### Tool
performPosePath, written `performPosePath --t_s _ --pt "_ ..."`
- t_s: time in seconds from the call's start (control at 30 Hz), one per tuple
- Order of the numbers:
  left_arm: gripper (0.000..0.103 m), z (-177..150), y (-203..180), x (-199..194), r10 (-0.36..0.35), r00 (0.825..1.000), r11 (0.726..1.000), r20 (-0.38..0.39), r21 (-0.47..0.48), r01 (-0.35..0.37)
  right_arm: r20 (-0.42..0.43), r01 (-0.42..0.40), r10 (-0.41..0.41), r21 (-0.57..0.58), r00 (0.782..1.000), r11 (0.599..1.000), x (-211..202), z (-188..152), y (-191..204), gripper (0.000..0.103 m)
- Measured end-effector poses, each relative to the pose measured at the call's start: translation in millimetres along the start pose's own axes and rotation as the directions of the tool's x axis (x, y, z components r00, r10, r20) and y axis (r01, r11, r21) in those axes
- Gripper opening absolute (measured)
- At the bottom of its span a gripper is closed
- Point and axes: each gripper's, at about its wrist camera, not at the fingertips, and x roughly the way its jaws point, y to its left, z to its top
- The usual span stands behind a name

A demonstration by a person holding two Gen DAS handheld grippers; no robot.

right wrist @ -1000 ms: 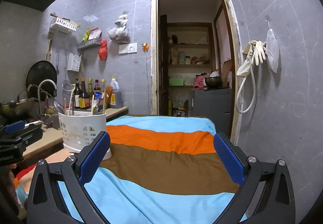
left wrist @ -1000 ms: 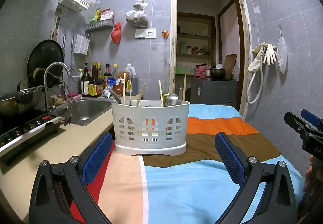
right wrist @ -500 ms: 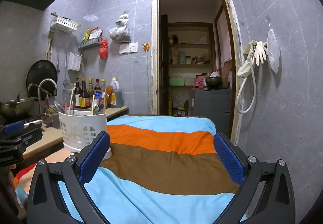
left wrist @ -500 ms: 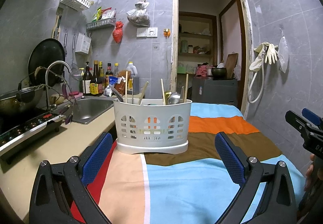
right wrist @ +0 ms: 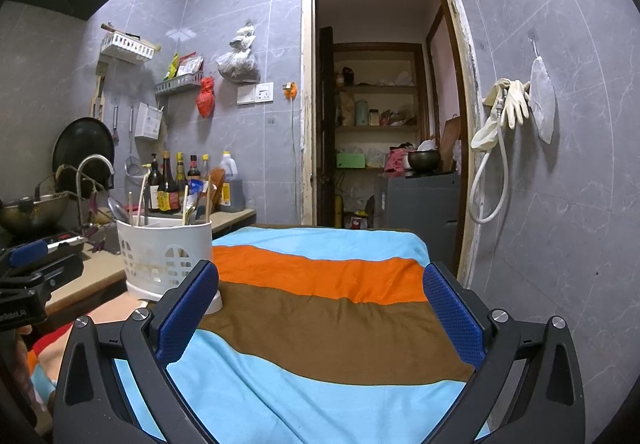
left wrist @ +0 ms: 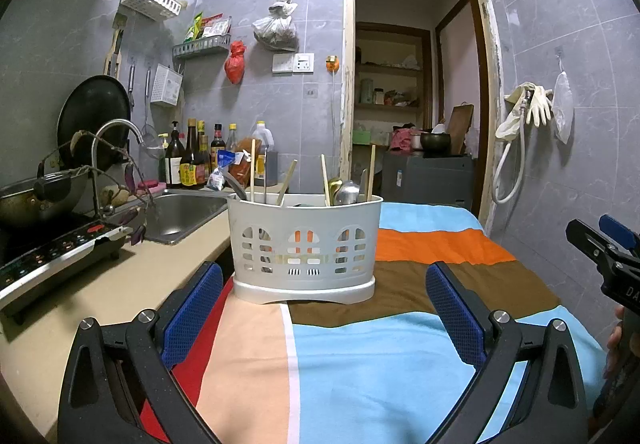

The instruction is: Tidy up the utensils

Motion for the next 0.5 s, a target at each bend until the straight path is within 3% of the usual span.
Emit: performPosePath --t_s 0.5 --pt "0.100 0.7 0.7 0.0 0.000 1.000 1.000 0.000 0.001 0.000 0.002 0.001 -0.001 -0.001 1.000 1.000 -0.4 0.4 -0.2 0.103"
